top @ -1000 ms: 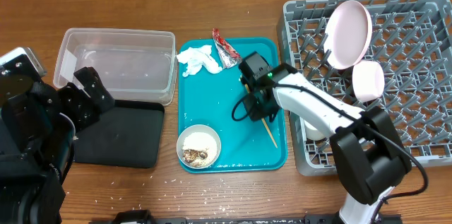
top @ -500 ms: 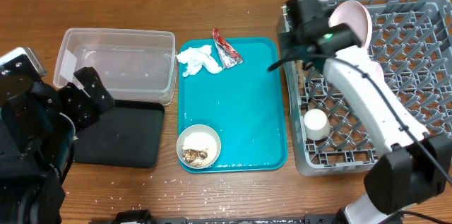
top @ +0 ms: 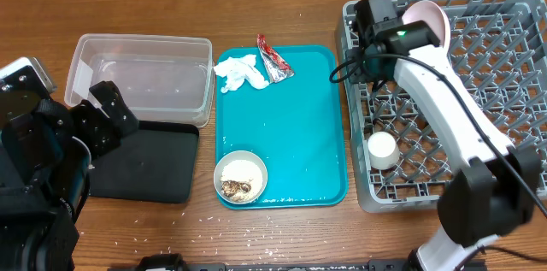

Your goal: Sort waste into correct bins and load items into the dishwasher

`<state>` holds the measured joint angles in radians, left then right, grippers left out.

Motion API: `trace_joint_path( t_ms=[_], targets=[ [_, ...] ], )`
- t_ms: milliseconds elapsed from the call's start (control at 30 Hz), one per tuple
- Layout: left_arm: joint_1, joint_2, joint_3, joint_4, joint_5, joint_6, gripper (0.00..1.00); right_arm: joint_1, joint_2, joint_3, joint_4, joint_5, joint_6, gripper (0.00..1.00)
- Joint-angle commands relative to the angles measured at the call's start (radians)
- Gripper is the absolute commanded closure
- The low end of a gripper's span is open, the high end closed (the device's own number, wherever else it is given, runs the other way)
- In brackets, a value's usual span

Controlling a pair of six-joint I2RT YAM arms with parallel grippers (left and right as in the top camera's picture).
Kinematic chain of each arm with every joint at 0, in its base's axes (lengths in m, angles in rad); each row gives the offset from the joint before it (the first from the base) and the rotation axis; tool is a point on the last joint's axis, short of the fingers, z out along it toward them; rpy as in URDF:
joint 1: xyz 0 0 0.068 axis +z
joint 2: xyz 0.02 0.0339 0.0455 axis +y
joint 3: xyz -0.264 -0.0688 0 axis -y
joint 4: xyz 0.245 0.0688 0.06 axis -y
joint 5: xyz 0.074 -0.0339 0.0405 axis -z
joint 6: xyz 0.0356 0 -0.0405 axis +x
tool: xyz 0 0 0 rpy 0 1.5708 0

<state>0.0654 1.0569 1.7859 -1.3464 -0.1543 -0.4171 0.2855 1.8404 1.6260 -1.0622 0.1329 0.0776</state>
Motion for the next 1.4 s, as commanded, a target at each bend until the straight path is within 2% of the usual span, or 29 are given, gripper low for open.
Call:
trace_joint_path(
  t_ms=[0,33,67,100,267,633,700,800,933,1067,1367],
  targets=[
    [-0.006,0.003,0.012,0.003,-0.010,-0.013,0.00,0.036,-0.226,0.124,-0.076,-0.100,0.050,0.52],
    [-0.006,0.003,0.012,0.003,-0.010,-0.013,0.00,0.046,-0.268,0.136,-0.099,-0.129,0.050,0.47],
    [-0.006,0.003,0.012,0.003,-0.010,-0.013,0.00,0.055,-0.309,0.143,-0.117,-0.154,0.050,0.20],
    [-0.006,0.003,0.012,0.003,-0.010,-0.013,0.00,0.066,-0.356,0.144,-0.126,-0.183,0.050,0.00],
    [-0.006,0.003,0.012,0.003,-0.010,-0.013,0.00,0.092,-0.531,0.143,-0.200,-0.261,0.049,0.00],
    [-0.006,0.003,0.012,0.003,-0.010,-0.013,0.00,0.054,-0.851,0.142,-0.368,-0.009,0.067,0.00],
    [-0.006,0.003,0.012,0.003,-0.010,-0.013,0.00,0.055,-0.892,0.134,-0.357,0.043,0.084,0.00],
    [-0.006,0.003,0.012,0.003,-0.010,-0.013,0.00,0.026,-0.964,0.076,-0.247,0.082,0.064,0.00],
    [-0.006,0.003,0.012,0.003,-0.010,-0.013,0.00,-0.078,-1.082,-0.127,-0.019,0.079,0.038,0.00],
    [-0.006,0.003,0.012,0.003,-0.010,-0.013,0.00,-0.175,-1.232,-0.467,0.218,0.035,0.039,0.00],
    [-0.006,0.003,0.012,0.003,-0.010,-0.013,0.00,-0.262,-1.536,-1.059,0.562,-0.023,0.051,0.00]
  ],
)
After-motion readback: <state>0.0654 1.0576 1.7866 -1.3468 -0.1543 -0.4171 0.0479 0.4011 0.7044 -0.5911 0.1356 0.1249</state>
